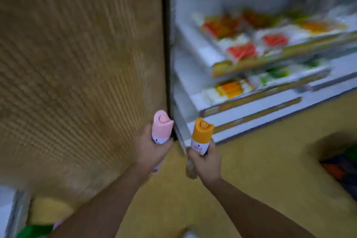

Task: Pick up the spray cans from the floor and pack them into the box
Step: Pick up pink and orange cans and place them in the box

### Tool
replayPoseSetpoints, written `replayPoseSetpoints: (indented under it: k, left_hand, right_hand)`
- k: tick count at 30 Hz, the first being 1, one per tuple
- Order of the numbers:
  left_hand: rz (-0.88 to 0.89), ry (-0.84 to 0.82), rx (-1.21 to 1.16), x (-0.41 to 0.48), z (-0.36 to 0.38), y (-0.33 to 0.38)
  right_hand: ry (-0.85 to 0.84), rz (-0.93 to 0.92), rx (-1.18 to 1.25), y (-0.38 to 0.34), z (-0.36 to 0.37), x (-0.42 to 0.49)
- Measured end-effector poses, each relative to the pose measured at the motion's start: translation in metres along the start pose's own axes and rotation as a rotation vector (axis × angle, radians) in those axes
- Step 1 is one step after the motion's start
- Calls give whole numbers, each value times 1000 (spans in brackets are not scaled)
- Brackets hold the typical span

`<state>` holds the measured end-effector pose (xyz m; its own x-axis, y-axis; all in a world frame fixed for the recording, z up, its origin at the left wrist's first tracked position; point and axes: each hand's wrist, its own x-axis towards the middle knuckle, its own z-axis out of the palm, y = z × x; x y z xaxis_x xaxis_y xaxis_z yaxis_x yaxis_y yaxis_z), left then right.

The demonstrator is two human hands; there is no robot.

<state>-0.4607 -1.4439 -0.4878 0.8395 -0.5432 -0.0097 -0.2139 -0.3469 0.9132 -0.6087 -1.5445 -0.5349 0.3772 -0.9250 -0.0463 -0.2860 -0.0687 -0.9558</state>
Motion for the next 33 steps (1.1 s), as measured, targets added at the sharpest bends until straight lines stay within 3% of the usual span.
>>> replayPoseSetpoints:
  k: [7,13,17,22,33]
  left_hand:
    - [400,-101,-254,-35,8,267]
    - [588,-218,-417,-107,60,445]
    - [669,-352,-492,-175,126,516]
    - [728,-401,-480,-254,231,575]
    - [643,-715,-493,-360,448,640]
  right_hand:
    - [279,-200,133,-195,-177,-11]
    - [546,-286,264,-288,-346,-42]
    - [663,-321,261,-296,-455,-64]
    - [811,-358,275,-287,-590,-80]
    - [1011,-257,193,-233,-791,-60]
